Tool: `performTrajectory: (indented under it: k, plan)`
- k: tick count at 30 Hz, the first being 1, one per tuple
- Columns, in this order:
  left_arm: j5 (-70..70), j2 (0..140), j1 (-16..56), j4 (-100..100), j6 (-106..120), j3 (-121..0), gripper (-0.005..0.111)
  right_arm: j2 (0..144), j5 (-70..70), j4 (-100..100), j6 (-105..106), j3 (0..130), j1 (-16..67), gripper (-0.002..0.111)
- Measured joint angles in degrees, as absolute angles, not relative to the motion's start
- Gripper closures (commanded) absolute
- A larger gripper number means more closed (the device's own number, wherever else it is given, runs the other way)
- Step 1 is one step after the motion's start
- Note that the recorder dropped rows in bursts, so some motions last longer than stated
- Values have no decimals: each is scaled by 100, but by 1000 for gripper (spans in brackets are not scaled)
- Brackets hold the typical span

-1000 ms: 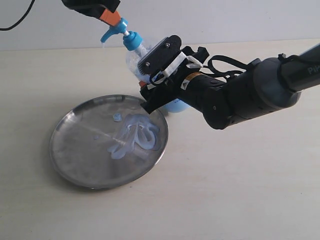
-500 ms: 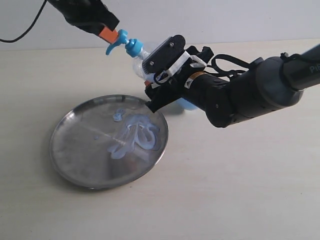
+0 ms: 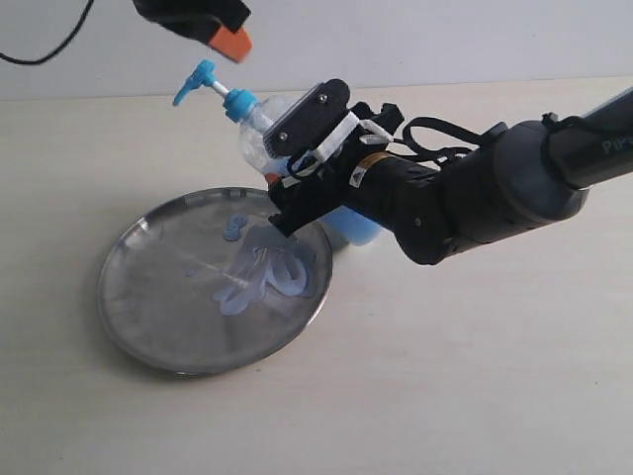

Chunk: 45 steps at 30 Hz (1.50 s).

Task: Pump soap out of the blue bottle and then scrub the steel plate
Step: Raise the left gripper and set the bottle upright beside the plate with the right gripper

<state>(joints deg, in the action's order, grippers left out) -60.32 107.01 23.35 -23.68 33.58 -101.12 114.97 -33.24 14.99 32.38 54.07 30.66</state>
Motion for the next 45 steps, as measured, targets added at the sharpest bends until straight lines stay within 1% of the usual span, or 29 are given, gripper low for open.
performTrajectory:
  k: [6, 12, 15, 24, 29, 35, 41, 43, 45]
  plan:
    - [-5615, 9820, 2323, -2152, 3030, -10161, 107, 11472, -3198, 1700, 3157, 5407, 3091, 108]
    - [-5543, 9242, 2323, -2056, 2779, -10167, 107, 11404, -3158, 2067, 3146, 5407, 3091, 108]
    - [-5543, 9058, 2323, -1911, 2630, -10167, 107, 11365, -3391, 2197, 3099, 5301, 3091, 108]
    - [-5532, 8772, 2323, -1685, 2391, -10167, 107, 10888, -4093, 2318, 2440, 4544, 2959, 108]
    - [-5495, 8701, 2323, -1646, 2213, -10167, 107, 10388, -4536, 2280, 1459, 3683, 2771, 108]
    - [-5482, 8543, 2323, -1636, 1882, -10167, 107, 10222, -5334, 2003, 493, 2768, 2758, 108]
    - [-5482, 8146, 2323, -1636, 1662, -9908, 107, 10222, -5539, 1717, 151, 2565, 2758, 108]
    - [-5482, 7962, 2323, -1609, 1580, -9772, 107, 10222, -5539, 1633, 87, 2565, 2758, 105]
    - [-5465, 7759, 2323, -1583, 1534, -9634, 107, 10222, -5476, 1557, 52, 2565, 2758, 94]
